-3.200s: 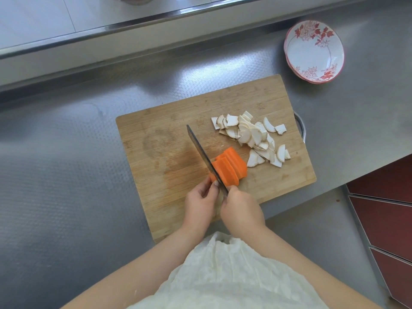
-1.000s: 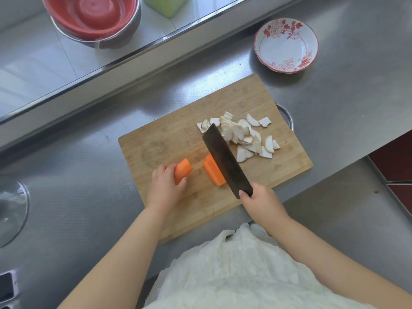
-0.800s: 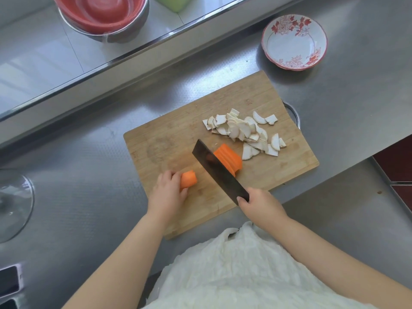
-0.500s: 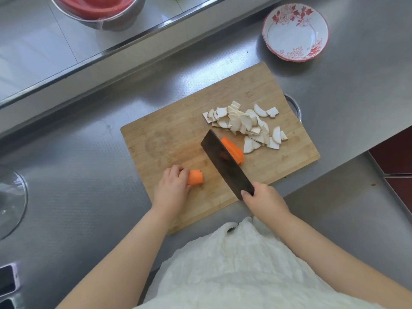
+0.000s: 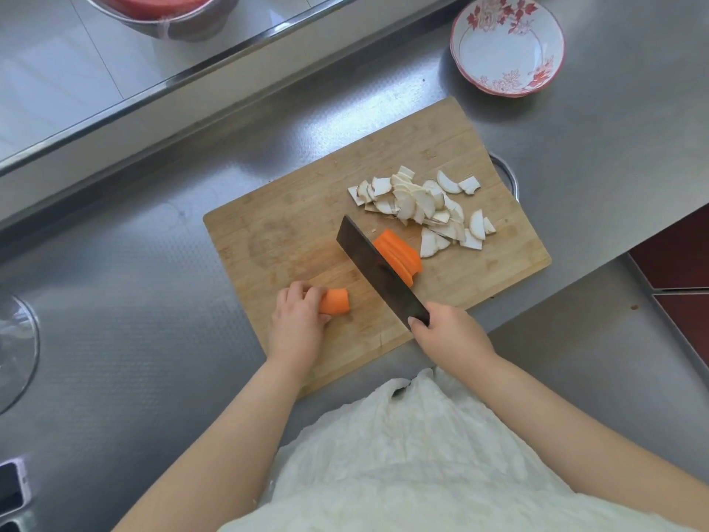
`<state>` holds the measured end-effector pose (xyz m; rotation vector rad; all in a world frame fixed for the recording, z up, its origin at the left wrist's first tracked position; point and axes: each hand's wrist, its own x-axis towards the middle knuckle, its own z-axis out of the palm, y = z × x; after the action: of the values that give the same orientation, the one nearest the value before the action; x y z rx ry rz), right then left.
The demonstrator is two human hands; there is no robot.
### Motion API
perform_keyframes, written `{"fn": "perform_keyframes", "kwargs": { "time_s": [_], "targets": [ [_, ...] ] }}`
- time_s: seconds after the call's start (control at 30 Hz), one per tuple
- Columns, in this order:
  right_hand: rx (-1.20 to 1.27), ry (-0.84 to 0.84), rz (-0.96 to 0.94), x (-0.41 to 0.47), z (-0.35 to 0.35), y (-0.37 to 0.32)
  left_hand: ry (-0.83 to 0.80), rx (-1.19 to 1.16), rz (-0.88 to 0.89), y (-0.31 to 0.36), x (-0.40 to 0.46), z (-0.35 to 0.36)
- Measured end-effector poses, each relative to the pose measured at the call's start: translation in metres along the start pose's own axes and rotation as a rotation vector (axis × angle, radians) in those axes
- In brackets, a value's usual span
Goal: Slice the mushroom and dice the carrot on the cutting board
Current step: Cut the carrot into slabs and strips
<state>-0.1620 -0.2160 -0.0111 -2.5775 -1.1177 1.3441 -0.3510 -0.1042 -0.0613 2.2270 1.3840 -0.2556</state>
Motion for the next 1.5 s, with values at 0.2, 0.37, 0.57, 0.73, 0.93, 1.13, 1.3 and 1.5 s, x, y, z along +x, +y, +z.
{"fn": "perform_keyframes", "kwargs": {
  "time_s": [0.2, 0.37, 0.57, 0.73, 0.93, 1.13, 1.3, 1.5],
  "targets": [
    [-0.068, -0.011, -0.044, 0.001, 0.002, -0.003, -0.066, 0.120, 0.263, 0.007, 0.012, 0.000],
    [-0.084, -0.042, -0.061, 0.001, 0.002, -0.003, -0.068, 0.171, 0.414, 0.008, 0.020, -0.002],
    [-0.144, -0.050, -0.114, 0.005, 0.001, -0.001, 0.043, 0.126, 0.435, 0.000, 0.018, 0.008],
    [-0.173, -0.044, -0.115, 0.008, 0.000, 0.000, 0.104, 0.109, 0.437, -0.001, 0.016, 0.015],
    [-0.238, -0.054, -0.102, 0.012, 0.002, -0.002, 0.271, 0.116, 0.411, 0.004, 0.002, 0.025],
    [-0.274, -0.053, -0.109, 0.015, 0.003, -0.001, 0.480, -0.028, 0.419, 0.017, -0.005, 0.054],
    [-0.296, -0.045, -0.123, 0.015, 0.004, 0.000, 0.544, -0.045, 0.452, 0.012, 0.000, 0.064],
    [-0.302, -0.032, -0.146, 0.014, 0.005, 0.000, 0.548, -0.075, 0.452, 0.007, 0.002, 0.070]
  ]
}}
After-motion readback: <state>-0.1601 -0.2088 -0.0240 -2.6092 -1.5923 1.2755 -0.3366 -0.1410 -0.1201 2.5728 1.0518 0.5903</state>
